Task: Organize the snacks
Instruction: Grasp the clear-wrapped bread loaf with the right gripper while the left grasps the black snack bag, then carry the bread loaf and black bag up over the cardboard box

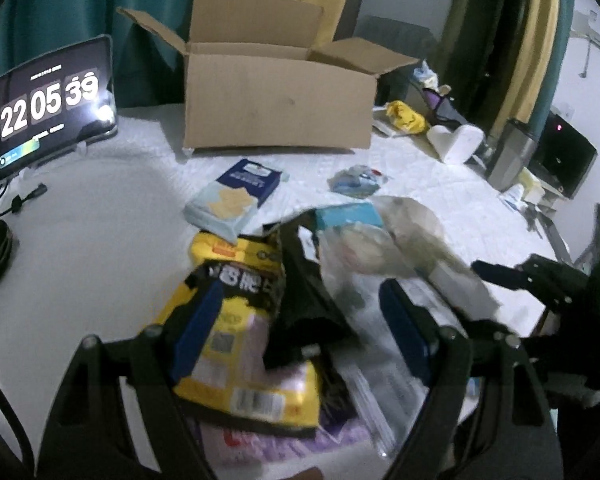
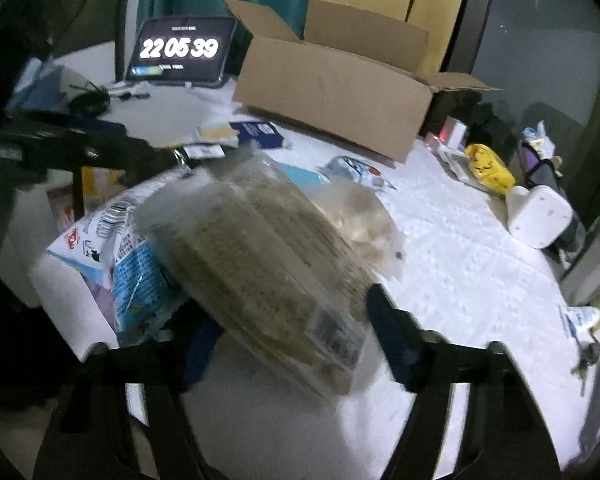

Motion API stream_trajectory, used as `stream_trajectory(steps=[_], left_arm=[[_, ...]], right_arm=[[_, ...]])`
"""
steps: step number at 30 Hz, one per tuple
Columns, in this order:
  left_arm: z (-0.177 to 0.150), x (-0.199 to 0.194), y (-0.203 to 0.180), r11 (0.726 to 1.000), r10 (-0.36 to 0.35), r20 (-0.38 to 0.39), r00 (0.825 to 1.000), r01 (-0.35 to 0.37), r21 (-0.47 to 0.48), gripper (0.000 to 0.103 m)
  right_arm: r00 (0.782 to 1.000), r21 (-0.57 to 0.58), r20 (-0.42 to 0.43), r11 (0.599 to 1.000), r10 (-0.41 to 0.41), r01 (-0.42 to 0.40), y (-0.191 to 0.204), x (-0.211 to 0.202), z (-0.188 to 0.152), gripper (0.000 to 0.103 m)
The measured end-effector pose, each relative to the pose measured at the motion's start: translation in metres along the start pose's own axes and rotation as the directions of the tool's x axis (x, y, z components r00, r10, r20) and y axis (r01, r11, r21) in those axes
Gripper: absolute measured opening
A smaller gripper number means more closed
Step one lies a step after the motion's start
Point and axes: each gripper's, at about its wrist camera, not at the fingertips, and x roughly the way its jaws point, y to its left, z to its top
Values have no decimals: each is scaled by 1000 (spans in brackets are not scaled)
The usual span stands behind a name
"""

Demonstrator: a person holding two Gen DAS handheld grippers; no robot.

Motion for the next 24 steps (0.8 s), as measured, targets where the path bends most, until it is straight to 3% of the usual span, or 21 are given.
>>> stream_trajectory(steps=[9,13,21,23,24], left_arm=[[22,29,9,1000,2,-35,999,-2,-12,81],[27,43,10,1000,8,-86,996,-8,7,52],[27,68,10,999,1,-176,984,5,33,48],[28,70,8,999,-1,-182,983,8,38,43],[28,70,8,999,-11,-184,983,18,33,34]], right_arm=[[992,66,113,996,54,-62,-33,-17,23,31],[987,112,143,990,68,-85,-51,-18,35,27],[978,169,180,976,104,-134,-75,-12,58,22],[975,184,188,971,119,-154,-80,-9,65,22],[974,189,190,968,126,-163,-82,-8,67,22]])
